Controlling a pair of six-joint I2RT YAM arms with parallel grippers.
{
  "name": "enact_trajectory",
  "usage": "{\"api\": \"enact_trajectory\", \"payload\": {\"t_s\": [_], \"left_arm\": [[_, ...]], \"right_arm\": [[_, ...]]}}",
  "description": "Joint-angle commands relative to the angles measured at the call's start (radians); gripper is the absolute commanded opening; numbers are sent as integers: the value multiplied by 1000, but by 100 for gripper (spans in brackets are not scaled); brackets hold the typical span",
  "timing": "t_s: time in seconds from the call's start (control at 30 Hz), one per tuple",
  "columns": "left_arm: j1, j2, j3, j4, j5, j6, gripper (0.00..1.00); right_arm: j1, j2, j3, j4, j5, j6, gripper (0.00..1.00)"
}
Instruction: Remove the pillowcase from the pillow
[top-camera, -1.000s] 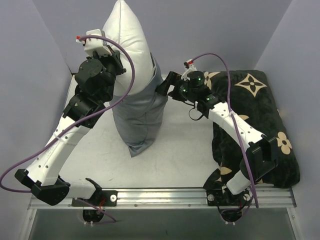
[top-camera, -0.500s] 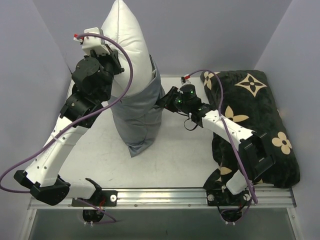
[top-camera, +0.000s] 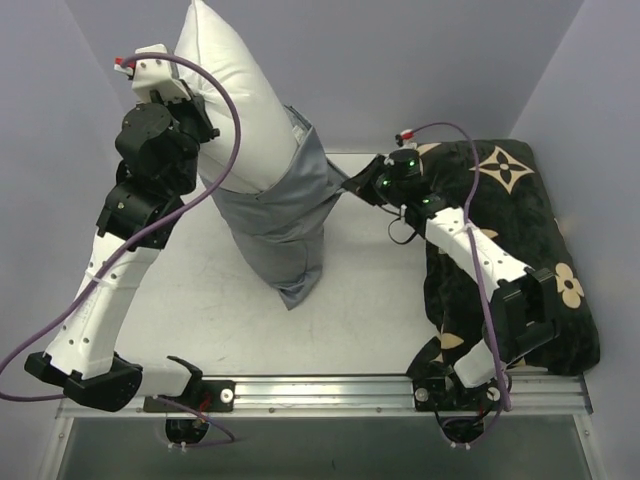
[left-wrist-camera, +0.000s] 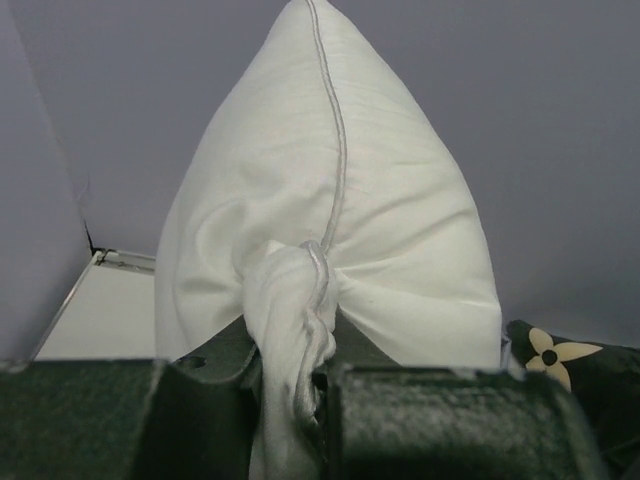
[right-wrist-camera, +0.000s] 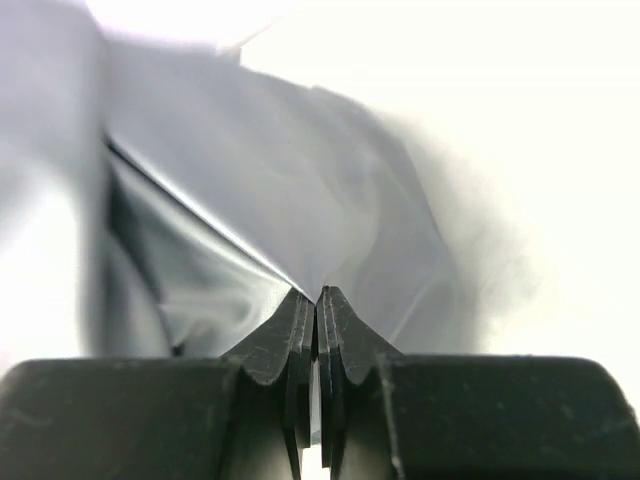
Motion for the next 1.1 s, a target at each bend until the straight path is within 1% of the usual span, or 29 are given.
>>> {"api": "enact_trajectory", "payload": {"t_s": [0.0,0.07,0.1,0.13,0.17,0.2,0.27,0.33,0.4,0.43,0.47,0.53,0.63,0.7,0.73,0.77,0.8,0.83,0.87,0.97,1.07], "left_arm": [[109,-96,52,-11,-22,8,0],[163,-116,19,-18,13,-25,0],[216,-120,6,-30,22,-38,0],[246,-124,-9,-37,33,-53,0],[278,-139,-58,-46,83,-94,0],[359,-146,-83,-47,114,-119,0],[424,-163,-136,-57,147,-182,0],[486,-176,-248,-58,141,-225,0],[501,-200,-361,-15,151,-291,0],[537,-205,-468,0,173,-314,0],[544,-212,-527,17,176,-349,0],[562,-211,-653,64,173,-384,0],[586,-188,-733,94,151,-401,0],[588,-173,-753,106,127,-403,0],[587,-171,-761,111,116,-409,0],[587,-168,-769,115,96,-411,0],[588,-165,-770,114,87,-414,0],[587,-163,-770,114,79,-418,0],[587,-156,-767,112,69,-418,0],[585,-127,-738,88,68,-437,0],[583,-105,-720,77,79,-454,0]], "right_arm": [[-158,-83,51,-202,154,-72,0],[-223,-106,65,-252,158,-81,0],[-240,-112,68,-262,161,-84,0],[-253,-118,65,-268,154,-81,0],[-279,-129,59,-268,148,-78,0],[-287,-134,46,-268,140,-73,0],[-292,-131,49,-271,121,-82,0],[-281,-115,68,-270,88,-88,0],[-252,-91,86,-268,54,-125,0],[-197,-86,104,-270,65,-147,0],[-171,-82,111,-286,98,-191,0],[-113,-74,123,-289,86,-225,0],[-86,-60,129,-309,4,-260,0],[-77,-69,138,-345,-46,-291,0],[-54,-94,143,-364,-50,-311,8],[-44,-113,138,-406,-46,-326,33],[-30,-143,128,-421,-18,-344,45],[-21,-210,111,-430,-6,-349,54],[-10,-248,83,-447,0,-348,66],[-5,-380,53,-521,55,-342,75],[7,-521,-15,-564,62,-325,78]]}}
